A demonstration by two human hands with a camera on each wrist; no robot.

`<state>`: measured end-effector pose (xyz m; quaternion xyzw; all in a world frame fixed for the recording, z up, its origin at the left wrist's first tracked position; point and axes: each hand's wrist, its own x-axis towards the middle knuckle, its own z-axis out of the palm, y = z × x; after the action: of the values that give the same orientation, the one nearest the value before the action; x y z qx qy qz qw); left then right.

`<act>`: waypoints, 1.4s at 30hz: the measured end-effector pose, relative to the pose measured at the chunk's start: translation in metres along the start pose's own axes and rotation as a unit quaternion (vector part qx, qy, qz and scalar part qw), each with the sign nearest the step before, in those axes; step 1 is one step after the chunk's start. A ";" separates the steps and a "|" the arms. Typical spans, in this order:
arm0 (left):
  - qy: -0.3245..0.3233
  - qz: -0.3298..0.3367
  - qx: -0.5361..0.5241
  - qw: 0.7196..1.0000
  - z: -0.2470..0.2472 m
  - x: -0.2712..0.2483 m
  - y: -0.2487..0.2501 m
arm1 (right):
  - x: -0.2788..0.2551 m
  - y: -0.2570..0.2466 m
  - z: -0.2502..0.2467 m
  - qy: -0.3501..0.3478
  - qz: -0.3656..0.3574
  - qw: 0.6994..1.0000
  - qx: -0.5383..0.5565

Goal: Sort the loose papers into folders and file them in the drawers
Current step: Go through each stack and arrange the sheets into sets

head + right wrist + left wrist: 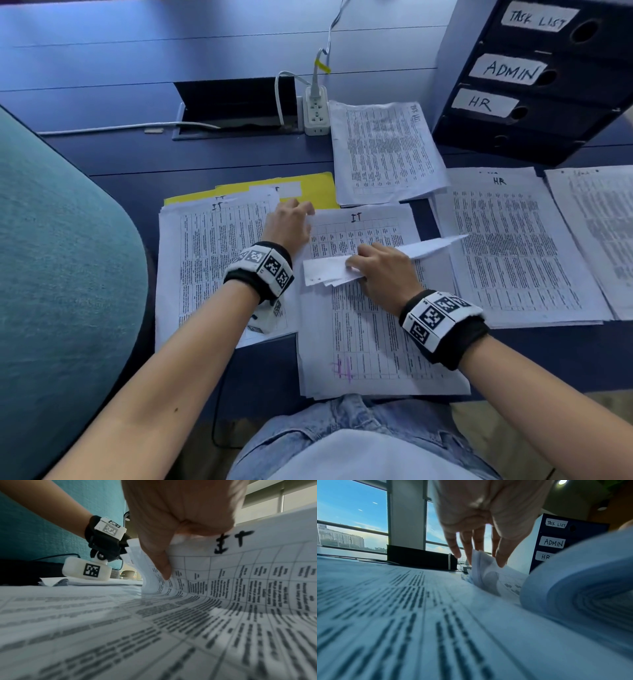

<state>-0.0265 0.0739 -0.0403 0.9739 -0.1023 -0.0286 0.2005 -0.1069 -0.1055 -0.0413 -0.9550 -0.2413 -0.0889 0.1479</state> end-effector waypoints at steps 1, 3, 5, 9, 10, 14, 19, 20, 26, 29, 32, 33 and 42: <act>0.012 0.012 0.002 1.000 -0.002 -0.001 -0.001 | 0.002 0.001 0.001 0.000 0.004 1.000 0.011; 0.015 0.042 0.019 0.999 -0.003 -0.002 -0.002 | 0.005 0.003 0.003 -0.002 0.013 1.000 0.021; 0.004 0.055 0.043 0.998 -0.004 -0.005 -0.003 | 0.009 0.004 0.003 -0.020 0.024 0.999 0.016; 0.010 0.018 0.021 1.000 -0.004 -0.009 -0.002 | 0.014 0.003 0.000 -0.022 0.022 1.000 0.002; 0.003 0.012 -0.006 1.000 -0.004 -0.009 -0.002 | 0.015 0.003 -0.001 -0.007 0.016 1.000 -0.006; -0.091 -0.017 -0.255 0.963 -0.008 -0.008 -0.006 | 0.020 0.007 -0.001 0.040 -0.009 0.999 -0.025; -0.163 -0.042 -0.368 0.915 -0.019 -0.006 -0.005 | 0.019 0.004 0.002 0.106 0.022 0.994 0.024; -0.164 -0.045 -0.353 0.920 -0.019 -0.004 -0.004 | 0.017 0.000 0.002 0.100 0.022 0.995 0.022; -0.156 -0.024 -0.003 0.988 0.000 0.004 -0.009 | 0.000 -0.016 0.005 -0.029 0.006 0.992 -0.120; -0.126 -0.024 0.008 0.992 0.002 0.004 -0.005 | -0.005 -0.018 0.009 -0.066 0.016 0.989 -0.135; -0.103 -0.036 0.027 0.994 0.004 0.005 -0.003 | -0.004 -0.018 0.012 -0.084 0.034 0.990 -0.110; -0.108 -0.043 0.033 0.993 0.005 0.005 -0.003 | -0.003 -0.018 0.012 -0.087 0.038 0.991 -0.096; -0.063 0.010 0.076 0.995 0.009 0.007 -0.001 | 0.000 -0.017 0.006 -0.134 0.066 0.989 -0.003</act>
<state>-0.0206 0.0702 -0.0487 0.9816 -0.1263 -0.0797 0.1189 -0.1147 -0.0890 -0.0432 -0.9726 -0.1947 0.0496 0.1168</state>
